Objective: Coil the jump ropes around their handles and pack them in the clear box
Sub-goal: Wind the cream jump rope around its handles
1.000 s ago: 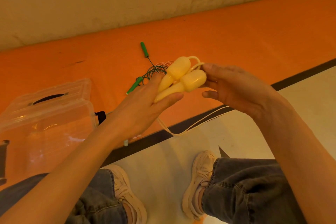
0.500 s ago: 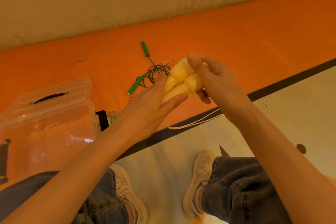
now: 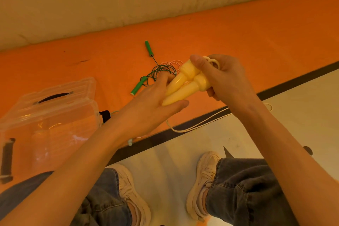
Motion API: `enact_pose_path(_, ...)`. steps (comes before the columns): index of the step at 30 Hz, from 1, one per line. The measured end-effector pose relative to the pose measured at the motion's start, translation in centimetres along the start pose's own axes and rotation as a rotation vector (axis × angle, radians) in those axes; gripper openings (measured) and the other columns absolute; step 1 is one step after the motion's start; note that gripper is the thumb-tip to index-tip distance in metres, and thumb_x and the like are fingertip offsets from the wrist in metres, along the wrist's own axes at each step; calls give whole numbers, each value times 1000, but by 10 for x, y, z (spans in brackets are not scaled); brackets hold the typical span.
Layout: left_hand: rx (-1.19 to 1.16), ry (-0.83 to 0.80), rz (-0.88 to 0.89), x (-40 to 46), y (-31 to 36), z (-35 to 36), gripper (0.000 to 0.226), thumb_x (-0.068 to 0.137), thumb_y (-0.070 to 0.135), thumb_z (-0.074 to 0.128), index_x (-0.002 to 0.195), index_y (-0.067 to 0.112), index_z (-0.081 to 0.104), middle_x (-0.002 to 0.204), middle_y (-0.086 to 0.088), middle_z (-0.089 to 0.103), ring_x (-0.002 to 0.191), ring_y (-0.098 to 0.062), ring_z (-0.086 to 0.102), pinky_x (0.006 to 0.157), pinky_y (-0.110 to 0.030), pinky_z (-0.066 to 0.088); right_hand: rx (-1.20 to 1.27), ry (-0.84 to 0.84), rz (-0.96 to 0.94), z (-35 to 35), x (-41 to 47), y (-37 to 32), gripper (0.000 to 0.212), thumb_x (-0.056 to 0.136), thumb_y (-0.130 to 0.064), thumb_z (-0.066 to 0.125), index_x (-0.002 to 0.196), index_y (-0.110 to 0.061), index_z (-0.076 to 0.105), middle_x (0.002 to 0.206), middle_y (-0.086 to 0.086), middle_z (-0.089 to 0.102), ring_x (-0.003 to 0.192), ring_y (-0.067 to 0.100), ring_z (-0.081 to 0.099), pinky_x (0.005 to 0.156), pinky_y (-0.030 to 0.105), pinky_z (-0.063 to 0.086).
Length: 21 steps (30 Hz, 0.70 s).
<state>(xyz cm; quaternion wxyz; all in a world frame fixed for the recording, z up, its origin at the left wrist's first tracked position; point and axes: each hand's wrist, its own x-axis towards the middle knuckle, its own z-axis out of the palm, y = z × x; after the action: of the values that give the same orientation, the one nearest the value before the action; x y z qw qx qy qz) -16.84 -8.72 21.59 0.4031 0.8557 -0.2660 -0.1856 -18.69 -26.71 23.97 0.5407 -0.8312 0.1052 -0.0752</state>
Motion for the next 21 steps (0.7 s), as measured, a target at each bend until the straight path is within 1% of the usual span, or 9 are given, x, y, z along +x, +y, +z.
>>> enact_pose_path(2, -25, 17, 32, 1, -3, -4, 45, 84, 55, 60, 121, 33, 46, 89, 7, 58, 70, -8, 52, 60, -29, 42, 9, 9, -6, -2, 0, 1, 44, 91, -43, 57, 87, 0, 64, 53, 8, 54, 36, 9, 47, 36, 19, 36)
enact_pose_path(4, -18, 30, 48, 1, -4, -5, 54, 79, 60, 56, 129, 41, 45, 88, 10, 58, 69, -6, 53, 56, -22, 39, 10, 23, -16, -4, 0, 1, 43, 92, -42, 56, 88, 0, 64, 54, 8, 55, 36, 8, 47, 37, 19, 36)
enact_pose_path(6, 6, 28, 27, 0, -5, -3, 59, 79, 65, 52, 134, 46, 41, 87, 10, 59, 67, -6, 53, 58, -26, 42, 12, 30, -21, -5, 0, 2, 40, 92, -42, 56, 87, -4, 65, 55, 7, 56, 37, 7, 47, 37, 18, 37)
enact_pose_path(8, 29, 27, 1, -1, -5, -1, 55, 82, 70, 49, 129, 42, 44, 83, 6, 60, 64, -9, 54, 58, -38, 45, 9, 35, -17, -6, 0, 2, 37, 91, -43, 56, 88, -7, 65, 55, 5, 57, 38, 7, 48, 37, 17, 37)
enact_pose_path(9, 51, 37, -8, -1, -4, 0, 54, 83, 70, 47, 124, 36, 46, 80, 5, 59, 62, -9, 54, 58, -40, 45, 9, 39, -14, -6, 0, 3, 37, 91, -44, 56, 89, -8, 65, 56, 5, 58, 38, 7, 49, 37, 18, 38)
enact_pose_path(11, 125, 71, -15, -3, -2, 1, 55, 81, 68, 40, 118, 28, 46, 78, 5, 56, 60, -9, 51, 54, -37, 42, 2, 46, -14, -7, 1, 3, 39, 91, -44, 56, 90, -7, 65, 55, 4, 58, 38, 8, 49, 37, 19, 38)
enact_pose_path(14, 138, 84, 20, -4, 2, 4, 51, 86, 62, 36, 118, 24, 46, 75, 6, 53, 60, -7, 48, 53, -31, 34, -13, 50, -7, -9, 3, 3, 40, 92, -45, 55, 91, -6, 65, 56, 6, 58, 38, 9, 49, 37, 21, 38)
enact_pose_path(17, 25, 73, 57, -3, 1, 1, 51, 91, 63, 37, 122, 24, 49, 79, 1, 58, 64, -10, 52, 55, -31, 40, 5, 42, 10, -11, 2, 3, 41, 92, -46, 53, 91, -6, 65, 59, 9, 59, 40, 11, 50, 38, 24, 39)
enact_pose_path(21, 43, 58, 68, -3, 1, 1, 54, 89, 64, 35, 125, 25, 48, 77, -1, 58, 61, -11, 50, 55, -34, 40, 24, 25, 12, -12, 0, 2, 40, 92, -46, 53, 89, -8, 65, 58, 10, 59, 41, 15, 50, 39, 27, 39)
